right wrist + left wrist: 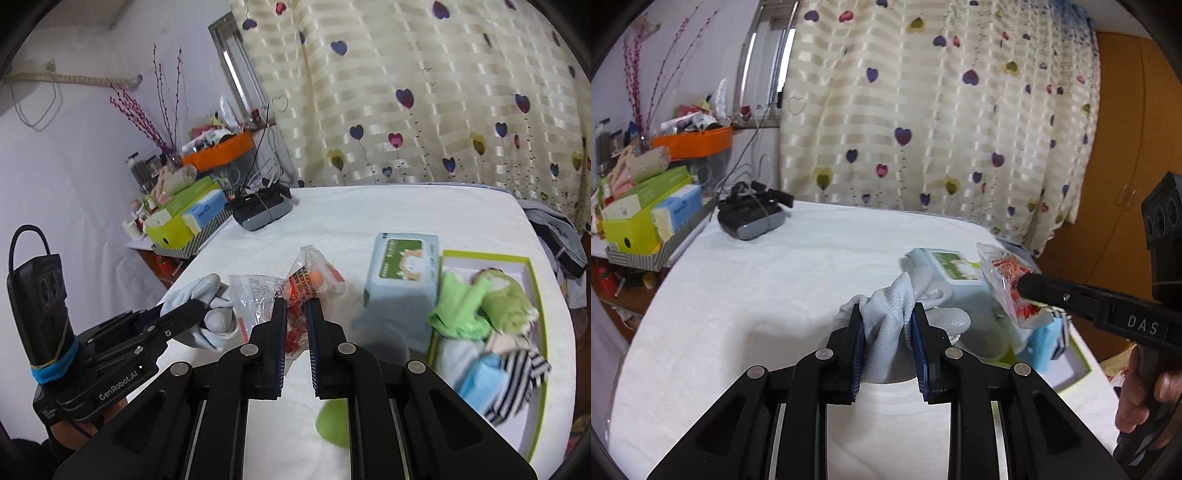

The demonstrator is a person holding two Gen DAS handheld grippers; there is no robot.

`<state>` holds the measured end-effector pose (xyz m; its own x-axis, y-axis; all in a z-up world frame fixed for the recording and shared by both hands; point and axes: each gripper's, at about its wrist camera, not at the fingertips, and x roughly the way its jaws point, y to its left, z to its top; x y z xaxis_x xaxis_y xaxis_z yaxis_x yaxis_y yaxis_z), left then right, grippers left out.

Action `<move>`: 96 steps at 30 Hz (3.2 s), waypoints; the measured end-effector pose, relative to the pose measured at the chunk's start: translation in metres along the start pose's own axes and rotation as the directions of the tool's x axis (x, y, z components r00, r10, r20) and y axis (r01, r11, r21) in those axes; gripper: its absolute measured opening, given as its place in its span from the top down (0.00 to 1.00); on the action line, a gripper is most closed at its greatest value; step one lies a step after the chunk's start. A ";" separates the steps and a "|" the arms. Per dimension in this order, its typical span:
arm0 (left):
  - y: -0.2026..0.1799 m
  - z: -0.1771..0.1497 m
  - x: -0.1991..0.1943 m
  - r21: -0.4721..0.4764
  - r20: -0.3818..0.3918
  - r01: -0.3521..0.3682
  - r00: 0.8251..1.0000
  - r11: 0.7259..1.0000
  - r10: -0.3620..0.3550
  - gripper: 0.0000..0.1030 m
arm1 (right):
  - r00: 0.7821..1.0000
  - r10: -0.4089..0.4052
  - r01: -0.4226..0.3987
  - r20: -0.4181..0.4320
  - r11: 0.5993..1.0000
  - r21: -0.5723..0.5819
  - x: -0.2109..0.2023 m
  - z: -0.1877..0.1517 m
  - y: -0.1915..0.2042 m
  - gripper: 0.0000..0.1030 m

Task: Organize soft objects
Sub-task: 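Lift and carry the gray glove and candy bag toward the box with both tools, then lower the glove into the box and open the left tool while the right tool releases the bag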

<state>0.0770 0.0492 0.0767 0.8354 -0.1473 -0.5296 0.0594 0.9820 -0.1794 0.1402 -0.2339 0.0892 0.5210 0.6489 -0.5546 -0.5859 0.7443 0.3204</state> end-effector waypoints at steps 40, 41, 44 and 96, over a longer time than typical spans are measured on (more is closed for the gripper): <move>-0.105 -0.023 -0.008 0.063 -0.031 0.167 0.986 0.984 -0.166 0.78 | 0.987 -0.105 0.096 0.121 0.992 0.078 -0.100 -0.055 -0.059 0.89; -0.108 -0.023 -0.006 0.065 -0.035 0.172 0.985 0.983 -0.170 0.78 | 0.986 -0.111 0.100 0.122 0.991 0.086 -0.102 -0.056 -0.064 0.89; -0.117 -0.024 0.000 0.070 -0.046 0.185 0.982 0.980 -0.182 0.78 | 0.984 -0.126 0.113 0.123 0.988 0.109 -0.106 -0.059 -0.076 0.89; -0.196 -0.066 0.106 0.156 -0.287 0.234 0.940 0.960 -0.183 0.78 | 0.979 -0.188 0.199 -0.076 0.963 0.184 -0.053 -0.094 -0.175 0.89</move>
<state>0.1181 -0.1667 0.0009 0.6176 -0.3519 -0.7034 0.3378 0.9263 -0.1668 0.1564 -0.4135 -0.0099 0.5733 0.4837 -0.6614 -0.3460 0.8746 0.3397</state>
